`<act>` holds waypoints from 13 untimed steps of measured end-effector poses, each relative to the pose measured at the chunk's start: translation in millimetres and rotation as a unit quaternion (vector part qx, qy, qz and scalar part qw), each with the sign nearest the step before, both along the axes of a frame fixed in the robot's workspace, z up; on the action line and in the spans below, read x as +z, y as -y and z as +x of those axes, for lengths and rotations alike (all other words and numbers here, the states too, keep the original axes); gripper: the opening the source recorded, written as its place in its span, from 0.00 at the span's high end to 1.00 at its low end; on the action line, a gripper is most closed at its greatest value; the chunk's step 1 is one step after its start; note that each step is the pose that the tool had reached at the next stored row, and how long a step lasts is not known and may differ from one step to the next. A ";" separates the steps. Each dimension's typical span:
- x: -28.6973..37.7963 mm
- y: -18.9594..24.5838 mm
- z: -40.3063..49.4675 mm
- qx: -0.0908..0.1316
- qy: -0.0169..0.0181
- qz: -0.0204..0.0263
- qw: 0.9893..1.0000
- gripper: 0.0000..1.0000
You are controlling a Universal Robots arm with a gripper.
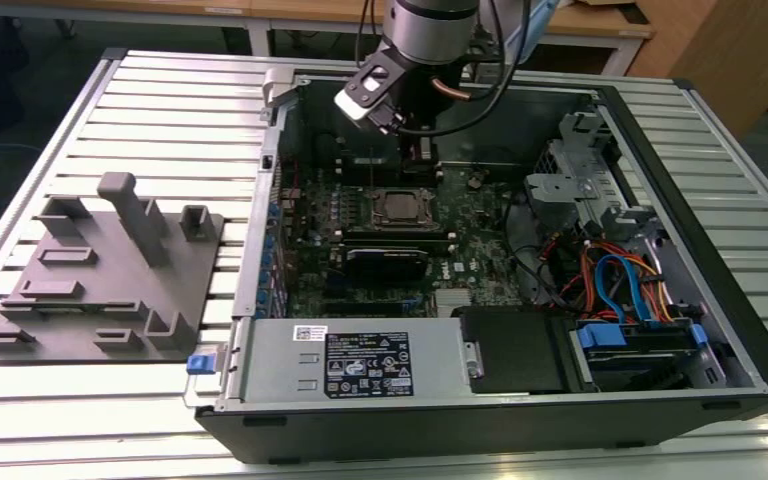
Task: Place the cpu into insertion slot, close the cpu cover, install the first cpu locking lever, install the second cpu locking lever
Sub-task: 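Install the first cpu locking lever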
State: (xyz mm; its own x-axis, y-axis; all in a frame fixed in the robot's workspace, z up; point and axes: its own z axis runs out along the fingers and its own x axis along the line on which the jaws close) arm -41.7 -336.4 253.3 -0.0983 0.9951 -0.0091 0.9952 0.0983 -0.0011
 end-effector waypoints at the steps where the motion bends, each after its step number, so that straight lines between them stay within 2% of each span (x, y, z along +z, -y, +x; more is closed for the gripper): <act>1: 0.0 0.0 0.0 0.007 0.000 0.000 1.000 0.90; 4: 0.0 0.0 0.0 0.027 0.000 0.000 1.000 0.90; 8: 0.0 0.0 0.0 0.058 0.000 0.000 0.998 0.90; 11: 0.0 0.0 0.0 0.082 0.000 0.000 0.997 0.90; 13: -0.1 0.0 0.0 0.100 0.000 0.000 0.995 0.90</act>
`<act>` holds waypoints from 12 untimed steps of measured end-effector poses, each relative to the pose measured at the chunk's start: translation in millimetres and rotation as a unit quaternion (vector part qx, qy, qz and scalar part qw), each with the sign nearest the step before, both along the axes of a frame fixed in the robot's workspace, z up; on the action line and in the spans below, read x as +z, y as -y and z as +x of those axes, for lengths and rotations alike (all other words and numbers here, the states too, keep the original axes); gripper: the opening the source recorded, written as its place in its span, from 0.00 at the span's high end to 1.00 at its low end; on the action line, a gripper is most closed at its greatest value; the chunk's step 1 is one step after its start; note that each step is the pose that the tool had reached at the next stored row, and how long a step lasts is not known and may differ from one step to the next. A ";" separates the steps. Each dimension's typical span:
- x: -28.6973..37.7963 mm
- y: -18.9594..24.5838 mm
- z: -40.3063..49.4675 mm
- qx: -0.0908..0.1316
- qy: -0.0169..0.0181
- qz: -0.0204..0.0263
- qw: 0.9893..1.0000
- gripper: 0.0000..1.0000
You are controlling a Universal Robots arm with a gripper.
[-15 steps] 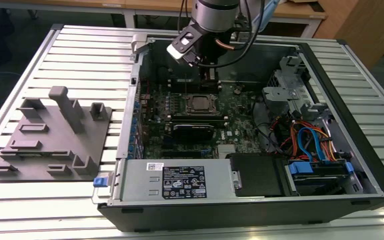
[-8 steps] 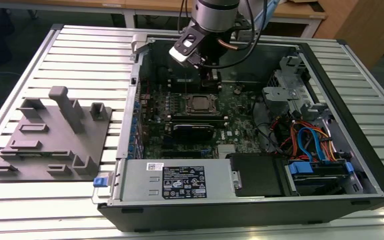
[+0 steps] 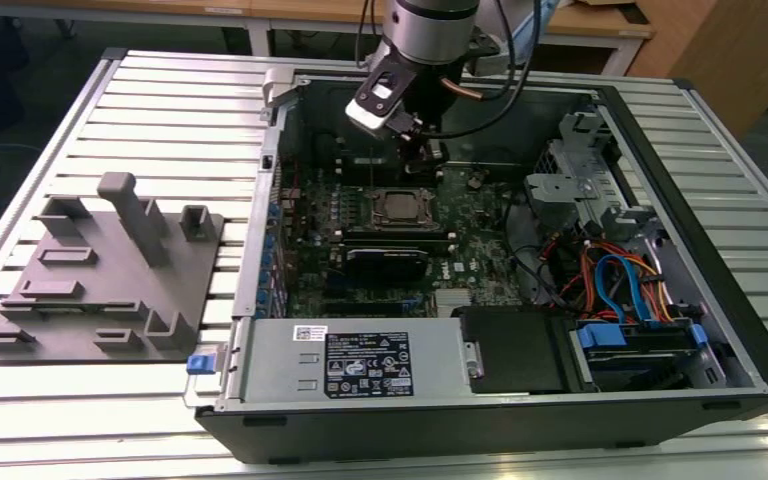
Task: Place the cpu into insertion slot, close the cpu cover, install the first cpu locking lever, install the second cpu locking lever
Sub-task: 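Install the first cpu locking lever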
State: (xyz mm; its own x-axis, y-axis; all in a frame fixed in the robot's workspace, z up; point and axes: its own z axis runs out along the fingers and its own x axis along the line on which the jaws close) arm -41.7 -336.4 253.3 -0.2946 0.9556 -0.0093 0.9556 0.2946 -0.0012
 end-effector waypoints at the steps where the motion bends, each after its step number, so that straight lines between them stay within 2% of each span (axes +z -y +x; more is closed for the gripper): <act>1: -0.1 0.0 0.0 0.009 0.000 0.000 1.000 0.90; 4: -0.2 0.0 0.0 0.036 0.000 0.000 0.999 0.90; 7: -0.4 0.0 0.0 0.063 0.000 0.000 0.998 0.90; 10: -0.4 0.0 0.0 0.090 0.000 0.000 0.996 0.90; 12: -0.5 0.0 0.0 0.109 0.000 0.000 0.994 0.90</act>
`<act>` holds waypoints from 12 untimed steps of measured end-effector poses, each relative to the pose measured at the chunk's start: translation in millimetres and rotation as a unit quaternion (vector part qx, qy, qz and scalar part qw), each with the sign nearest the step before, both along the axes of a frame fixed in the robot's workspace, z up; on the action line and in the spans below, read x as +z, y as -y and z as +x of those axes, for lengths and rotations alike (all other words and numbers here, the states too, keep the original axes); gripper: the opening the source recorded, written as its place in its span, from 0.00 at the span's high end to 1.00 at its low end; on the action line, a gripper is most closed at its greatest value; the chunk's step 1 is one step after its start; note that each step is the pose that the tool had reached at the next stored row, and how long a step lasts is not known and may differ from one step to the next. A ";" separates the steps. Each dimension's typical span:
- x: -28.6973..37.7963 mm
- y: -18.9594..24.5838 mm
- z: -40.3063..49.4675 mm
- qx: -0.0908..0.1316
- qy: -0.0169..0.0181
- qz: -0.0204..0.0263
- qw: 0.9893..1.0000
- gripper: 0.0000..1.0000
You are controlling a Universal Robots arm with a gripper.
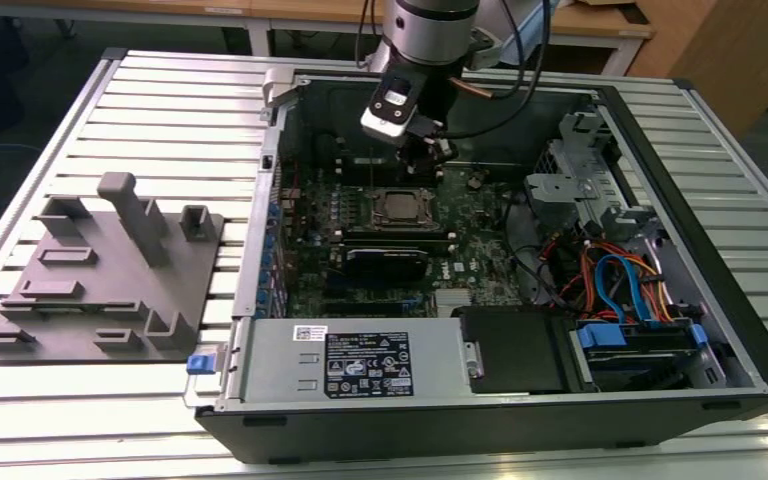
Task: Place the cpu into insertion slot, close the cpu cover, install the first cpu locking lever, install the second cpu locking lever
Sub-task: 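Install the first cpu locking lever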
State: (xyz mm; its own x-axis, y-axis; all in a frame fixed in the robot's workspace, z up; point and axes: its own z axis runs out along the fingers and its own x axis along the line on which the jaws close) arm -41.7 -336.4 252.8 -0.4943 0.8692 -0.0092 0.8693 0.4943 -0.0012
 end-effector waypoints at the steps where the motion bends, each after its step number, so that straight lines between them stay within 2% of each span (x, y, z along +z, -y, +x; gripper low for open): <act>1: -0.1 0.0 0.0 0.009 0.000 0.000 1.000 0.90; 3: -0.1 0.0 0.0 0.027 0.000 0.000 1.000 0.90; 7: -0.2 0.0 0.0 0.059 0.000 0.000 0.998 0.90; 12: -0.1 0.0 0.0 0.066 0.000 0.000 0.998 0.90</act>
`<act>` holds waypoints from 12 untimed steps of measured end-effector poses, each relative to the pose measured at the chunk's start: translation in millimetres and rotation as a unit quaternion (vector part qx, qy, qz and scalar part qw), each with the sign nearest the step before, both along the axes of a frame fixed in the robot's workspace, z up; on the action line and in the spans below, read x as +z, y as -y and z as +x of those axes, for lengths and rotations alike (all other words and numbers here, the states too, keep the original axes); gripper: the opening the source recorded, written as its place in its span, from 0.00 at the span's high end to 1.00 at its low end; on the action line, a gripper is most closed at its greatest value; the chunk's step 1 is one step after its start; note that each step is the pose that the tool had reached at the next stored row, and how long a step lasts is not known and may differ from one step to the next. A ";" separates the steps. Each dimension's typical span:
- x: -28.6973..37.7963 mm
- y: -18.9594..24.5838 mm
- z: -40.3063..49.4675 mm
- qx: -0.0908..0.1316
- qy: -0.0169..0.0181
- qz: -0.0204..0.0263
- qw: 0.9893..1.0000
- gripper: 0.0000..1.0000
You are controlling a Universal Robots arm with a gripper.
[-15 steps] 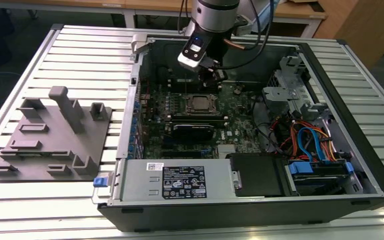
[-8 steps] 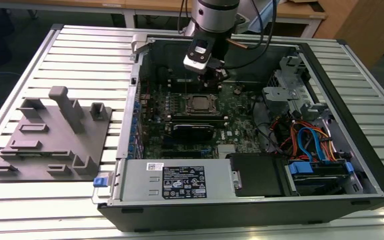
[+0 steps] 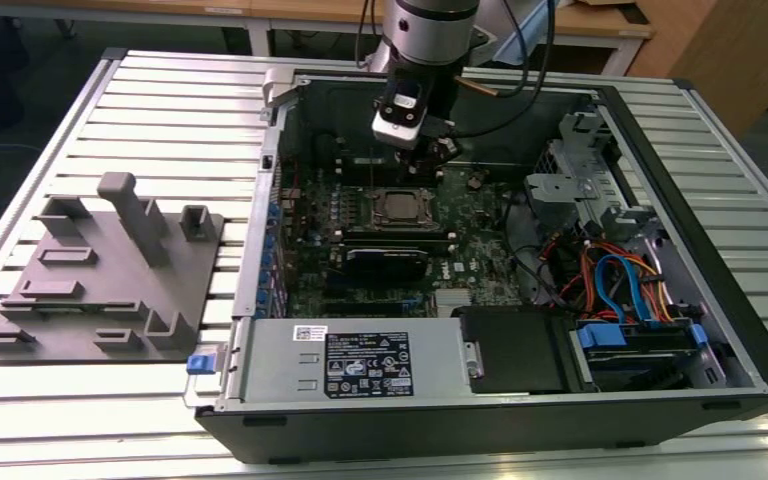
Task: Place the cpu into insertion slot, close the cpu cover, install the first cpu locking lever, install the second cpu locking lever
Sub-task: 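Install the first cpu locking lever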
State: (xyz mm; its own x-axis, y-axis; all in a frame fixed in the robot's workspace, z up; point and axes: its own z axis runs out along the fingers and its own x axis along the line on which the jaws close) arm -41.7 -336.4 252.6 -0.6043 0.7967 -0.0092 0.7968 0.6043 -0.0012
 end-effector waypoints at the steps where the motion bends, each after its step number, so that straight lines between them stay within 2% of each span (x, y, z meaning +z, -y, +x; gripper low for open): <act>1: 0.0 0.0 0.0 0.000 0.000 0.000 1.000 0.90; 8: 0.0 0.0 0.0 0.001 0.000 0.000 1.000 0.90; 12: 0.0 0.0 0.0 0.009 0.000 0.000 1.000 0.90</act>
